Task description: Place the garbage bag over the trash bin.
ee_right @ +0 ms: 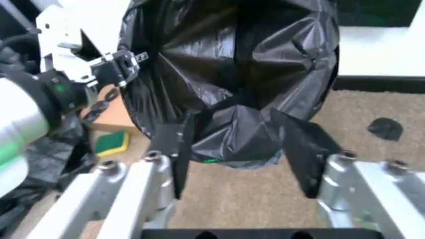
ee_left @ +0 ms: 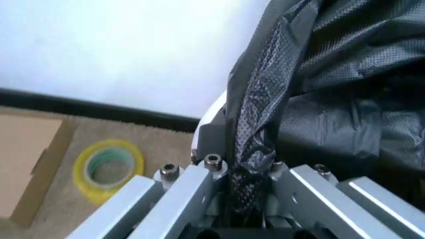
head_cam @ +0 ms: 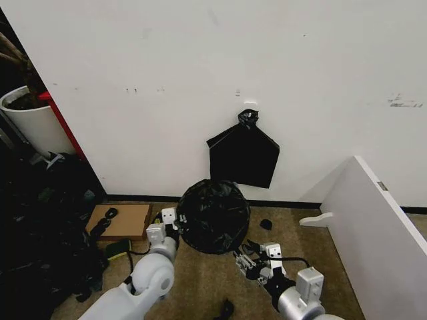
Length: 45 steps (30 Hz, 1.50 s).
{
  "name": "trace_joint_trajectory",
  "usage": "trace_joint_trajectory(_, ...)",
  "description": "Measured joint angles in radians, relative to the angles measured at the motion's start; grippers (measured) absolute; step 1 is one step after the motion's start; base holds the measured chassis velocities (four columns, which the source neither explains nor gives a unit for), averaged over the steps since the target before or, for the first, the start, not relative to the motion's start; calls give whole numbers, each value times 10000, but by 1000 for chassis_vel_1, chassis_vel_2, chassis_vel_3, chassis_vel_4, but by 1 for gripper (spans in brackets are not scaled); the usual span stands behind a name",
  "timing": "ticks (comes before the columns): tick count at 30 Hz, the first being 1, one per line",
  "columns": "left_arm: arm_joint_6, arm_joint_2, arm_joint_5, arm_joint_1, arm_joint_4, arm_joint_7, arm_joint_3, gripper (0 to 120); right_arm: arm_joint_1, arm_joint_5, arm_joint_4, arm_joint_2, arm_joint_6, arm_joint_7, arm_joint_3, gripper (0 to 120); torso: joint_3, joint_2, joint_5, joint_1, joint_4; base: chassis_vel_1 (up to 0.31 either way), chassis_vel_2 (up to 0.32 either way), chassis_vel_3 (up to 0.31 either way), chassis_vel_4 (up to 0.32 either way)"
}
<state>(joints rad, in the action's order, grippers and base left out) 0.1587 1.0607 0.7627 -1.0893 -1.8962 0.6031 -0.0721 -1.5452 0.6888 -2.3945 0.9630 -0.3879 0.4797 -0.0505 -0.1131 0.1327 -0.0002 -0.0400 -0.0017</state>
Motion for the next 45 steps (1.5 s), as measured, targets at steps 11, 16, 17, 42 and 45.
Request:
trace_joint_trajectory(11,157,619,-950,31,284,189,-674,0,1679,600,941,416,-807,1195,907,0,0,0,-3,0,2,0,0,0,0)
trace_joint_trajectory(16,160,878,-1381,-21,429,286,-767,0,2378,1177,1418,568,-1154,1979,1094,0,1,0,-3,0,1,0,0,0,0)
trace_joint_trajectory(17,172,927,-1481,-21,429,296,-821,0,2574,1388,1545,623,-1272,2248,1162,0,1,0,-2,0,1,0,0,0,0)
trace_joint_trajectory(42,244,500,-1424,-279,-128,127,-991,0,6079,1946,5814,2207,-1835,3561,2914,0,1,-1,-4,0,1,0,0,0,0)
trace_joint_trajectory(45,240,399,-1383,-334,-199,86,-959,0,6166,1861,6134,2380,-1828,3526,2954,0,1,-1,-4,-1,0,0,0,0,0)
